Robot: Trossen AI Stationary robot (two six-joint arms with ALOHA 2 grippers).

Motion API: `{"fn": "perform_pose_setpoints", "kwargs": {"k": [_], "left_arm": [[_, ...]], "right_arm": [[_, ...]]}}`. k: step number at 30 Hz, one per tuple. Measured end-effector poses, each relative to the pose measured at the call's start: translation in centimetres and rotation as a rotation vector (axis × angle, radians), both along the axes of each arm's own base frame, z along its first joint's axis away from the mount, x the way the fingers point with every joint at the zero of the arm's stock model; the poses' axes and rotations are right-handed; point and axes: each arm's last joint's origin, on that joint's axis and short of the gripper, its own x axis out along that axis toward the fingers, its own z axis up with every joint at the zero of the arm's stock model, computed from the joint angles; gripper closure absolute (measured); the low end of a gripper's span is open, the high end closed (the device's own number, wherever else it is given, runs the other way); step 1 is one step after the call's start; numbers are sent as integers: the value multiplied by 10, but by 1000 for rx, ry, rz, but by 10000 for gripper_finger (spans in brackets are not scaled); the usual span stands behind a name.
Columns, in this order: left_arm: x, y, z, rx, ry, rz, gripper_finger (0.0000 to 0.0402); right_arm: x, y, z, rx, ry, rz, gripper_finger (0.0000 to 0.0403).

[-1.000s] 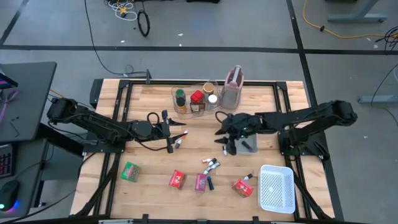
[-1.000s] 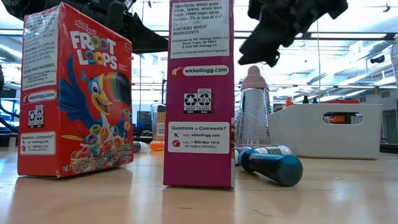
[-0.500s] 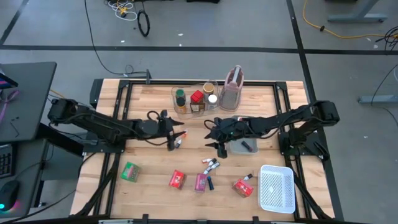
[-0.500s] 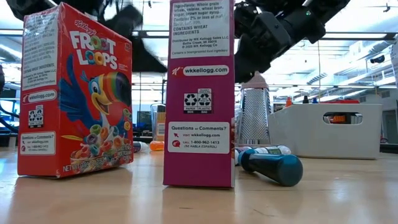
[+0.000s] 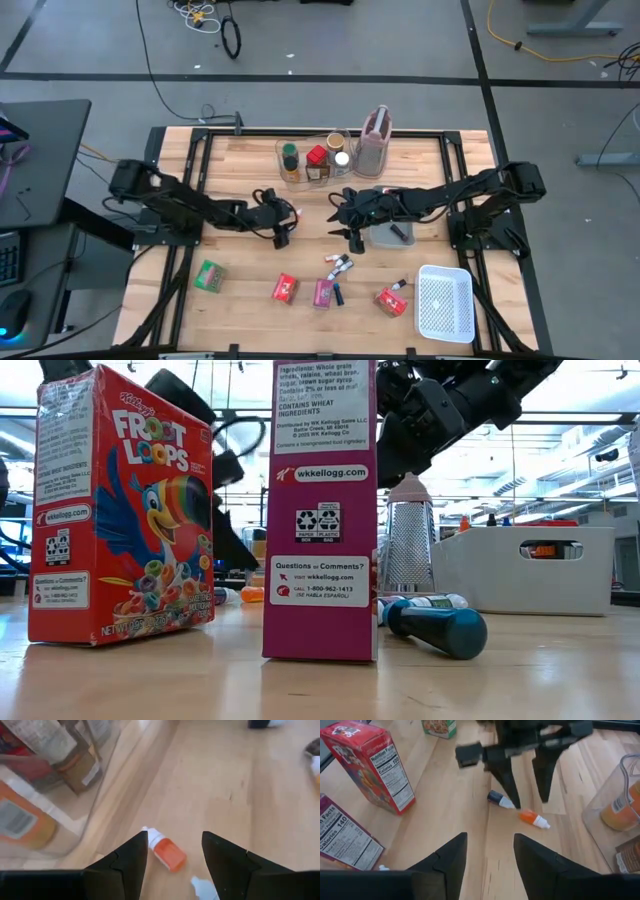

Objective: Pick & Place Kitchen Items
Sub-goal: Put the small orange food coloring bottle into the gray bin

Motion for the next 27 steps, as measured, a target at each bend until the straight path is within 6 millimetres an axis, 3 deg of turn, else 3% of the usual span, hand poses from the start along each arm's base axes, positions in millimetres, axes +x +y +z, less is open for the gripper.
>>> {"fn": "perform_pose_setpoints", "kwargs": {"k": [9, 18, 27], "left_arm": [[6, 10, -23, -87, 20, 67, 207], [7, 19, -33, -91, 47, 98, 210], [8, 19, -32, -80, 40, 58, 274]], "right_arm": [[1, 0, 2, 3, -23, 2, 231], [1, 0, 2, 3, -25, 2, 231], [1, 0, 2, 3, -25, 2, 231]]}}
